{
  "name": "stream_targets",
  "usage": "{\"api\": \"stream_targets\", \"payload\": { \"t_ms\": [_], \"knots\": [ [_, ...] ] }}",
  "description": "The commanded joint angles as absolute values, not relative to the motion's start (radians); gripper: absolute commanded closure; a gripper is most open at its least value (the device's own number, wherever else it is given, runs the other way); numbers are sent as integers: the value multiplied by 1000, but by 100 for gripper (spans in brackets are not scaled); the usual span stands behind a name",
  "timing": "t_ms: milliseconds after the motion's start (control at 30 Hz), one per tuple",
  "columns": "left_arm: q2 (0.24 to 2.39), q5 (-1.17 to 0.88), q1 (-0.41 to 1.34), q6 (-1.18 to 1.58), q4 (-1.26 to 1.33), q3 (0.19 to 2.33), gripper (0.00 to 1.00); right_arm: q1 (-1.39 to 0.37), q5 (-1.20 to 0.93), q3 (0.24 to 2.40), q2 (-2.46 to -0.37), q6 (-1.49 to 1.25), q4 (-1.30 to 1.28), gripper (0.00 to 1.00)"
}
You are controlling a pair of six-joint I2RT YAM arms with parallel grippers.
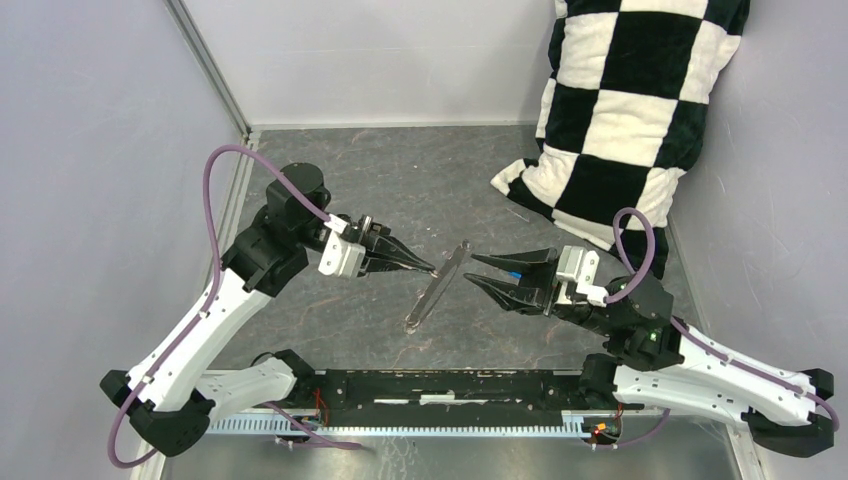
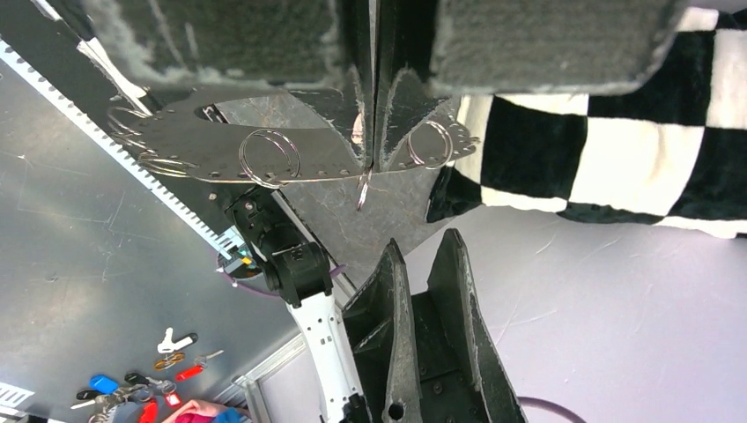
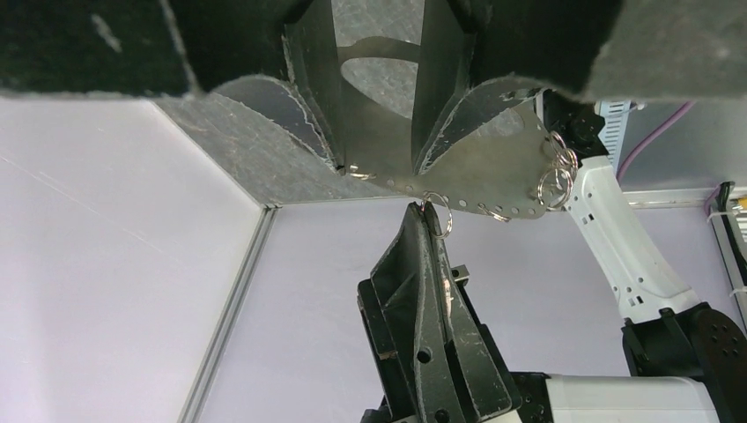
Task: Put the keys on the keyring
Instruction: Adjust the keyring.
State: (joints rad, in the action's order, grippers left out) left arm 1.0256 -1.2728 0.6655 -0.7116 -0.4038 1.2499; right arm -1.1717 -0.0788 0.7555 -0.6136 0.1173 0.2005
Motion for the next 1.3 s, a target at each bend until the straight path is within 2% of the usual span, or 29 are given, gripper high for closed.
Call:
{"api": "stream_targets", "payload": {
  "t_ms": [0, 200, 400, 467, 567, 1267],
  "knots": [
    [1030, -1336, 675, -775, -394, 1298, 98, -1178, -92, 785, -613, 132, 204, 61],
    [1020, -1330, 679, -823, -392, 1287, 98, -1178, -86, 786, -623, 140, 210, 62],
    [1022, -1273, 680, -986, -467, 1286, 98, -1178, -73, 789, -630, 137, 210, 62],
    [1028, -1247, 680, -1059, -498, 1289, 98, -1178, -72, 793, -633, 132, 210, 62],
    [1043, -1228, 678, -1336, -642, 1307, 98, -1178, -67, 798, -636, 124, 206, 62],
    [1044, -1248, 680, -1408, -639, 1313, 98, -1178, -45, 787, -626, 123, 202, 62]
  ]
}}
